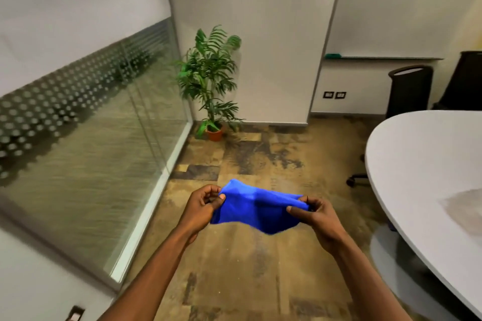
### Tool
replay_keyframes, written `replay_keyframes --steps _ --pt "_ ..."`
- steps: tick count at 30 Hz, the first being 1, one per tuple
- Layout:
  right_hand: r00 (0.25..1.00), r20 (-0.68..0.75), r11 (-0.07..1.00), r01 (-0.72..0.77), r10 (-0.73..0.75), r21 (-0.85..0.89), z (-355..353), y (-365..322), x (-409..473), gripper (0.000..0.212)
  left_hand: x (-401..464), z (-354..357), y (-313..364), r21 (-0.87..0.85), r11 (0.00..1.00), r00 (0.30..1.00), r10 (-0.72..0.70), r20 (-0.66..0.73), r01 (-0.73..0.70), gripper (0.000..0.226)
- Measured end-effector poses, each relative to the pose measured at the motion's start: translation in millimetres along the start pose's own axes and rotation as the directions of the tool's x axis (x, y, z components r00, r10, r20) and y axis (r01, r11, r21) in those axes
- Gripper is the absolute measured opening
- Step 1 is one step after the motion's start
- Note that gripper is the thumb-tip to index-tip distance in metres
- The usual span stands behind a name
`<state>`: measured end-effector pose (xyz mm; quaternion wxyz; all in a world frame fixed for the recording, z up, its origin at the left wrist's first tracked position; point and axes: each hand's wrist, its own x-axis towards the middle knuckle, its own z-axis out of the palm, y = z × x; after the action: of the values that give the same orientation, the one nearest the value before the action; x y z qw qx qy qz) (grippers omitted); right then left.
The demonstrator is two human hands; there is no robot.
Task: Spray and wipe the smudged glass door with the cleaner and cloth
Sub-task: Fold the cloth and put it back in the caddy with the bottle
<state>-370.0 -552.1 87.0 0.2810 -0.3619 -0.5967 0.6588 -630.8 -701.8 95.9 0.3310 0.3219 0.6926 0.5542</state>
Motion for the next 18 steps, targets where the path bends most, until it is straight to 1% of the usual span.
replay_keyframes --steps 3,6,8,10,11,12,14,15,16,17,18 --pt "0.987 -0.158 0.996 -0.005 -0.009 -0.092 -35 4 10 0.027 27 43 10 -0.071 0.995 0.991 -0.063 0.116 0.071 0.011" --pt "0.943 -0.328 0.989 0.005 -0.053 -0.146 -72 9 17 0.030 55 88 12 -0.105 0.977 0.962 -0.158 0.223 0.185 0.015" --pt "0.912 -0.406 0.992 0.010 -0.059 -0.122 -93 13 21 0.039 66 116 14 -0.144 0.957 0.942 -0.210 0.261 0.253 0.015" --pt "0.891 -0.452 0.999 0.012 -0.031 -0.046 -119 14 27 0.045 78 150 15 -0.194 0.932 0.926 -0.244 0.289 0.306 0.014" --pt "0.893 -0.450 1.000 0.014 -0.001 0.025 -133 14 31 0.046 84 166 16 -0.234 0.916 0.922 -0.253 0.292 0.325 0.015" --pt "0.903 -0.427 0.991 0.013 0.046 0.133 -144 14 35 0.049 88 180 18 -0.278 0.900 0.922 -0.254 0.292 0.336 0.015" --pt "0.938 -0.312 0.916 -0.011 0.149 0.402 -172 18 41 0.058 100 215 20 -0.351 0.867 0.923 -0.263 0.280 0.353 0.012" --pt "0.947 -0.246 0.870 -0.062 0.206 0.489 -186 23 44 0.060 106 232 22 -0.381 0.849 0.923 -0.277 0.269 0.366 0.012" --pt "0.945 -0.176 0.839 -0.148 0.276 0.524 -197 28 47 0.058 111 250 24 -0.408 0.824 0.915 -0.309 0.259 0.394 0.017" --pt "0.929 -0.107 0.820 -0.253 0.354 0.513 -204 35 49 0.053 115 264 25 -0.408 0.803 0.898 -0.351 0.264 0.434 0.026" --pt "0.903 -0.059 0.810 -0.352 0.426 0.468 -215 44 52 0.046 119 281 25 -0.369 0.792 0.870 -0.403 0.284 0.487 0.038"
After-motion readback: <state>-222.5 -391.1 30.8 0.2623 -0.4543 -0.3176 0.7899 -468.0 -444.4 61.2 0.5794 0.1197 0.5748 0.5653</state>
